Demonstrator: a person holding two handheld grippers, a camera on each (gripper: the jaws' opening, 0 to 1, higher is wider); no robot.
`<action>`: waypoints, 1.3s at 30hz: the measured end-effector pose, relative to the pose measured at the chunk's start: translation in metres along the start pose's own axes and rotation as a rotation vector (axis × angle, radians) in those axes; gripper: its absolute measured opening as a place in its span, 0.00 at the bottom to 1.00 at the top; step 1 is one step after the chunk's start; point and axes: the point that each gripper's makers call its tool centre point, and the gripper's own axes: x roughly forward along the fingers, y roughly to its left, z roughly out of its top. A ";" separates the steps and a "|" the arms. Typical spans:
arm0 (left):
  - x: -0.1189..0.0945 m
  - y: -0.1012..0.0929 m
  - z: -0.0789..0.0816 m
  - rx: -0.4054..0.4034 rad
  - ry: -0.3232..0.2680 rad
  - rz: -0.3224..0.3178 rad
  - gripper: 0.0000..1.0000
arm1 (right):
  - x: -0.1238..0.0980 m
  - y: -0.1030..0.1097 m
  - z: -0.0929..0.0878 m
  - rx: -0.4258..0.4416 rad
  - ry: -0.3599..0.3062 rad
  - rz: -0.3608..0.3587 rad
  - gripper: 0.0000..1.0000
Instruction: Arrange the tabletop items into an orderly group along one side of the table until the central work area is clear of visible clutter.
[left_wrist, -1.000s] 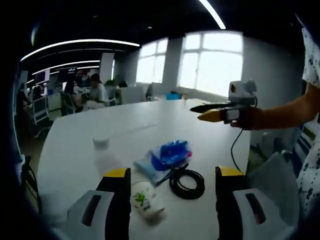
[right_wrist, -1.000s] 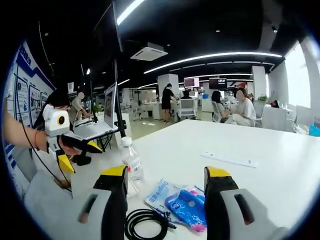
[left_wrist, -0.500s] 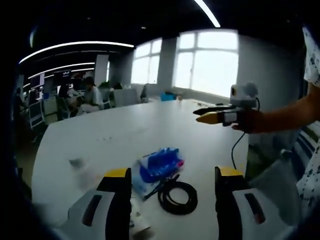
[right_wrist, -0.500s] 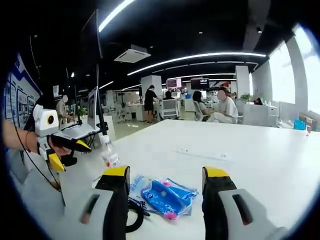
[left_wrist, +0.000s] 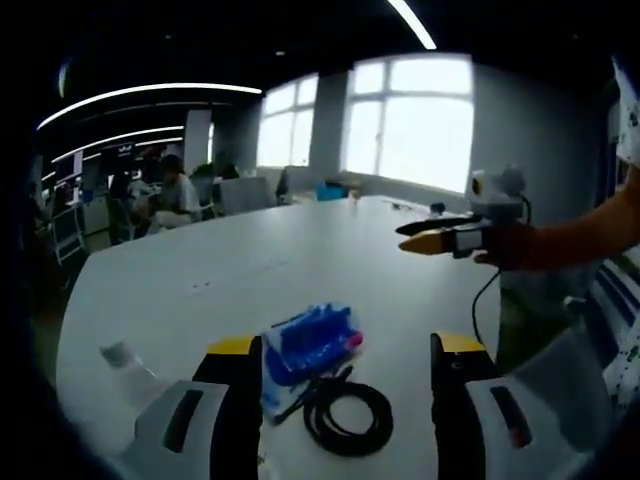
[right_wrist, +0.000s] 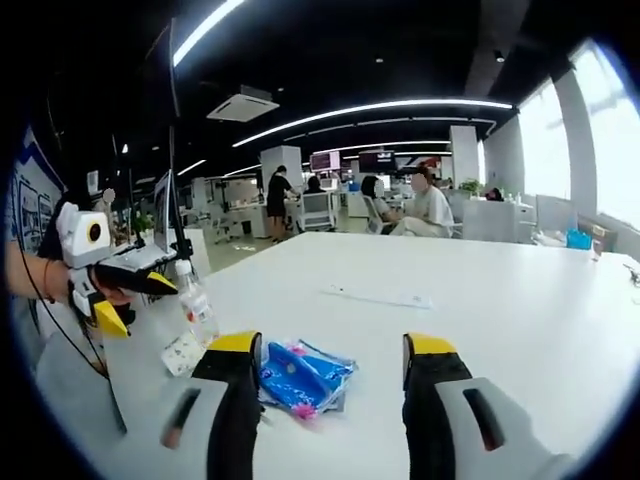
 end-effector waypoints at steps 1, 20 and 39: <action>0.002 0.001 0.000 -0.001 0.002 0.000 0.65 | 0.000 -0.001 0.000 0.002 0.003 0.000 0.55; 0.033 0.014 0.003 0.010 0.019 0.000 0.66 | -0.002 -0.019 -0.012 0.007 0.038 -0.029 0.55; 0.058 0.040 -0.002 -0.005 0.043 0.038 0.64 | 0.024 -0.012 -0.025 0.010 0.071 -0.006 0.50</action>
